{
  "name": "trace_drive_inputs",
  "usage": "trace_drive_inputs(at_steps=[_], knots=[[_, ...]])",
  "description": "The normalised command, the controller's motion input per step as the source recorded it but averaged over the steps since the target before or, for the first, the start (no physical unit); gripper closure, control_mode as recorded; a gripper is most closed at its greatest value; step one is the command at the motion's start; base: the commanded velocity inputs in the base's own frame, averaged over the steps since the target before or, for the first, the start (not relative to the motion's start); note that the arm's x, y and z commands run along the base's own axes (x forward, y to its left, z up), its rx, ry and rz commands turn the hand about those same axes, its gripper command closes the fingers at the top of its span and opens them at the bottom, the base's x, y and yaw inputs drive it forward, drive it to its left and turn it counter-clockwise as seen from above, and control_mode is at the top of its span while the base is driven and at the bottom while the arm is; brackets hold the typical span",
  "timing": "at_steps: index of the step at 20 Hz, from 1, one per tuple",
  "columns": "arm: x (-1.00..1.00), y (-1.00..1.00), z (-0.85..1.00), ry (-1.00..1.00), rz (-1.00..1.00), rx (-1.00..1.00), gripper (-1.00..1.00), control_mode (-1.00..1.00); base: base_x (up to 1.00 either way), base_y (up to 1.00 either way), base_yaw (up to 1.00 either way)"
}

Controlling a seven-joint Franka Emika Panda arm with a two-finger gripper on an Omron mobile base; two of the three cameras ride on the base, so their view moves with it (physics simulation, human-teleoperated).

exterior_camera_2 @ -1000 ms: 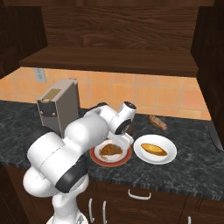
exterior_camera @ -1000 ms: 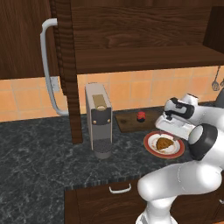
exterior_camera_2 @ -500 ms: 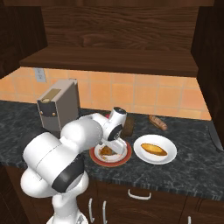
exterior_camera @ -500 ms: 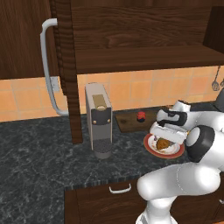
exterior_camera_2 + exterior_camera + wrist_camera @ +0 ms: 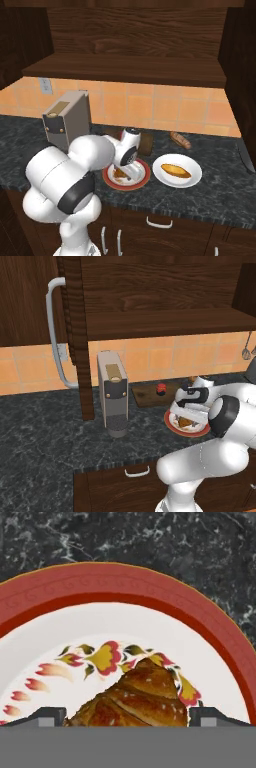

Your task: From the different types of pastries on the counter, select a croissant and place it on the cutting board. Then retrieve a jar of jam from the cabinet and place it alongside the croissant on the cutting board.

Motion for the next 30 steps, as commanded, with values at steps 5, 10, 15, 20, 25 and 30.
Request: trace_drive_inputs(at_steps=[5, 10, 15, 20, 25, 30], knots=[[-0.02, 0.15, -0.16, 0.0, -0.07, -0.04, 1.0, -1.0, 0.0, 0.0, 0.0], [0.0, 0.02, 0.53, 0.0, -0.03, -0.01, 1.0, -1.0, 0.0, 0.0, 0.0], [0.33, -0.03, 0.21, 0.01, 0.01, -0.02, 1.0, -1.0, 0.0, 0.0, 0.0], [0.81, -0.14, 0.08, 0.04, 0.03, 0.0, 1.0, -1.0, 0.0, 0.0, 0.0], [0.71, -0.38, 0.14, 0.0, 0.05, 0.0, 1.0, -1.0, 0.0, 0.0, 0.0], [0.67, -0.44, 0.0, 0.0, 0.1, 0.0, 1.0, -1.0, 0.0, 0.0, 0.0]])
